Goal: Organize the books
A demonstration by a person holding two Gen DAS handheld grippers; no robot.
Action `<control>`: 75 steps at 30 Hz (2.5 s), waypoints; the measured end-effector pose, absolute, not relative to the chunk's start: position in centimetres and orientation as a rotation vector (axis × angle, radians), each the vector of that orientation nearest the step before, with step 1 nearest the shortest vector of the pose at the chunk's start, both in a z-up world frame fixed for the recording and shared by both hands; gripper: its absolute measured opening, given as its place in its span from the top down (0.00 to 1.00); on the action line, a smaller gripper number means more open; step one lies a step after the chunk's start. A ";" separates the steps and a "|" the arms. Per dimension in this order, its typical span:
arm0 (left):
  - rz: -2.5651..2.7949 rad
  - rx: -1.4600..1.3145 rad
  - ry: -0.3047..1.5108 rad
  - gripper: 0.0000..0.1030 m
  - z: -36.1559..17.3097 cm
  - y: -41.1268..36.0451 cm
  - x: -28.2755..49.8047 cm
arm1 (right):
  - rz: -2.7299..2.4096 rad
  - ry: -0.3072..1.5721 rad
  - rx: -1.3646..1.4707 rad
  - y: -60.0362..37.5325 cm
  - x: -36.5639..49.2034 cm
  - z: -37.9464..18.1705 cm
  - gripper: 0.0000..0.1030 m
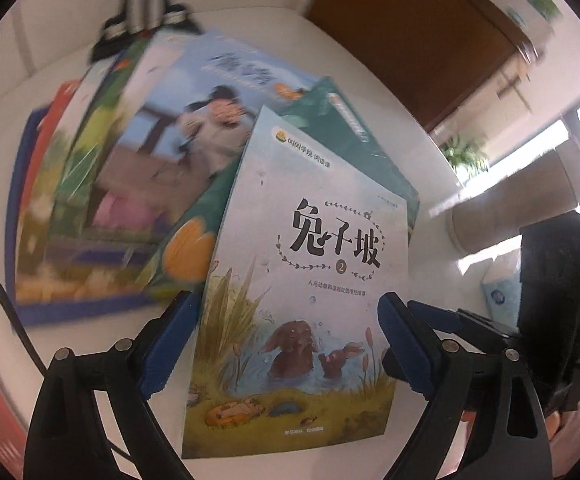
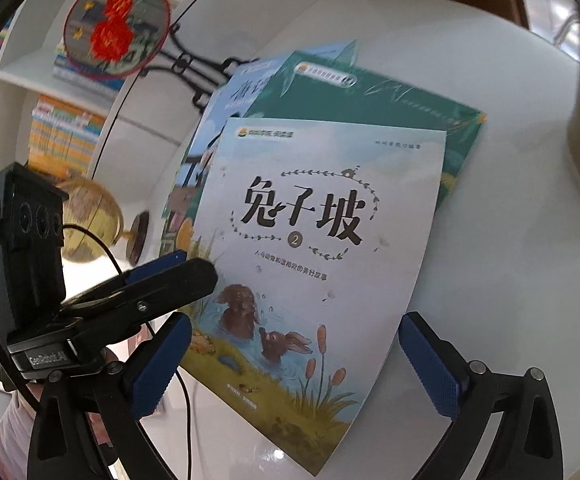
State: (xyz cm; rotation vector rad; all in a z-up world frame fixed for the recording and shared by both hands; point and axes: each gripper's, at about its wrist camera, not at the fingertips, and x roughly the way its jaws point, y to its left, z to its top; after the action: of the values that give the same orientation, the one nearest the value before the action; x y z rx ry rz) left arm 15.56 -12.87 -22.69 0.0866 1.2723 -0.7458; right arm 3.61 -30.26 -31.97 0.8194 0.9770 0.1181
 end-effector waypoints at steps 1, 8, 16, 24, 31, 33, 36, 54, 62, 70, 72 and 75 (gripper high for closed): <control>-0.725 0.055 1.283 0.14 -22.8 -12.0 15.6 | 0.130 0.982 0.813 -30.1 3.9 -32.0 0.00; -0.630 -0.152 1.367 0.20 -24.9 -8.2 15.4 | 0.235 1.083 0.672 -28.1 7.2 -31.9 0.00; -0.640 0.014 1.336 0.37 -25.2 -9.7 13.6 | 0.237 1.065 0.771 -28.9 5.8 -32.2 0.02; -0.648 0.100 1.349 0.40 -25.9 -11.1 12.3 | 0.241 1.078 0.770 -28.0 4.5 -32.0 0.02; -0.641 0.072 1.343 0.40 -25.9 -9.8 12.7 | 0.196 1.066 0.777 -27.9 4.8 -31.9 0.02; -0.630 0.034 1.341 0.40 -25.6 -9.1 13.8 | 0.194 1.056 0.787 -27.9 4.6 -31.9 0.02; -0.656 -0.004 1.356 0.61 -25.9 -9.4 14.8 | 0.185 1.025 0.812 -28.0 4.1 -32.0 0.02; -0.678 0.056 1.218 0.74 -21.8 -7.4 13.6 | 0.279 0.955 0.736 -26.1 1.8 -27.7 0.71; -0.645 0.007 1.203 0.74 -21.2 -4.7 13.4 | 0.265 0.991 0.655 -23.4 2.4 -27.1 0.81; -0.670 -0.037 1.159 0.74 -20.1 -3.0 12.3 | 0.271 0.951 0.528 -21.2 2.2 -24.9 0.93; -0.666 -0.039 1.150 0.74 -20.0 -2.6 12.3 | 0.293 0.943 0.486 -20.1 2.5 -24.2 0.93; -0.655 -0.062 1.145 0.74 -19.8 -1.5 12.5 | 0.310 0.934 0.440 -18.6 3.2 -23.4 0.93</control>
State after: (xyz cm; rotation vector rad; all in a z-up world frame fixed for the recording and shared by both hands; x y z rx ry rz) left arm 12.45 -1.47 -19.78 -0.0619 1.1446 -0.6546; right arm 3.18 -18.57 -23.39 0.4396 0.9343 0.3104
